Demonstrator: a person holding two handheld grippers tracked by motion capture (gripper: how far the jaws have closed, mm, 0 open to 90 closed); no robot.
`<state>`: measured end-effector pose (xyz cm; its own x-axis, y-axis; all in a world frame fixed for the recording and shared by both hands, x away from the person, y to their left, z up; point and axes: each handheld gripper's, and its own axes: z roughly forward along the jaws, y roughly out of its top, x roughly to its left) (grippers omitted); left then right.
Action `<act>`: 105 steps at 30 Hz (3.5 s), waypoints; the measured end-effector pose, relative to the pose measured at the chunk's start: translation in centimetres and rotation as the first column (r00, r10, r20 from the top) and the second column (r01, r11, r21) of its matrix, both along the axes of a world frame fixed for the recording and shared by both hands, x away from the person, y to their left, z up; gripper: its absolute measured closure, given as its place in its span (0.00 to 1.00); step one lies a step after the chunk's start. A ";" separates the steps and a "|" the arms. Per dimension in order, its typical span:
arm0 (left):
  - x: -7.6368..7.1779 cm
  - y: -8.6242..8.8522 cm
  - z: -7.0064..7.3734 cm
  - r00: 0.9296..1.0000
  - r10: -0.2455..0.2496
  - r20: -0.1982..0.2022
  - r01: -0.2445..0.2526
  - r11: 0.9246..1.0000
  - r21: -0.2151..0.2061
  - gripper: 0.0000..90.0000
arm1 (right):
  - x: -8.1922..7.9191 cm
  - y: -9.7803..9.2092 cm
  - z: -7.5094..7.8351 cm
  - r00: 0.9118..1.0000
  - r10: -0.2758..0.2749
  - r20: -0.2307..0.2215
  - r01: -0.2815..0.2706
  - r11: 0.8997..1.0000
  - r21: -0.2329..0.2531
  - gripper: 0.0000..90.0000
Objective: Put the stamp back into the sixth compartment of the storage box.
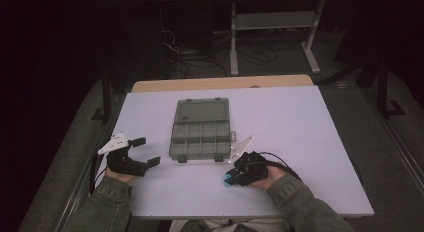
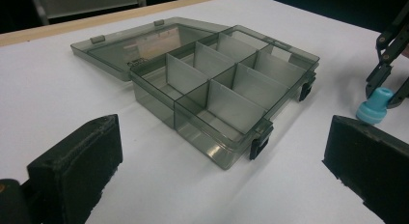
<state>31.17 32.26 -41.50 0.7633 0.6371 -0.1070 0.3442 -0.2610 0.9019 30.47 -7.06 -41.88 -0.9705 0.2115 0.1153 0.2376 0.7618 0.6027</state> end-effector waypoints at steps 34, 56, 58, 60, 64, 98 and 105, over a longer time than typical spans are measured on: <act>0.1 0.0 0.0 1.000 0.003 -0.002 -0.003 1.000 -0.001 0.00 | 1.3 0.3 4.1 0.999 -0.006 0.045 0.003 0.998 0.056 0.79; 0.1 0.0 0.0 1.000 0.003 -0.002 -0.003 1.000 -0.004 0.00 | 2.4 1.5 5.9 0.998 0.012 0.069 -0.015 0.999 0.047 0.79; 0.1 0.0 0.0 1.000 0.003 -0.002 -0.003 1.000 -0.003 0.00 | 2.6 1.7 6.0 0.997 0.014 0.072 -0.017 0.999 0.043 0.79; 0.1 0.0 0.0 1.000 0.002 -0.003 -0.002 1.000 -0.002 0.00 | 2.6 1.8 6.2 0.997 0.014 0.075 -0.017 0.999 0.044 0.79; 0.0 0.0 0.0 1.000 0.002 -0.002 -0.002 1.000 -0.003 0.00 | 2.8 2.0 6.6 0.997 0.014 0.079 -0.018 0.999 0.046 0.79; 0.0 0.1 0.0 1.000 0.004 0.000 -0.004 1.000 0.000 0.00 | 5.3 4.2 7.4 0.996 0.012 0.093 -0.016 0.999 0.040 0.79; 0.0 0.1 0.0 1.000 0.002 0.000 -0.002 1.000 0.000 0.00 | 5.8 4.6 7.5 0.996 0.014 0.091 -0.017 0.999 0.035 0.79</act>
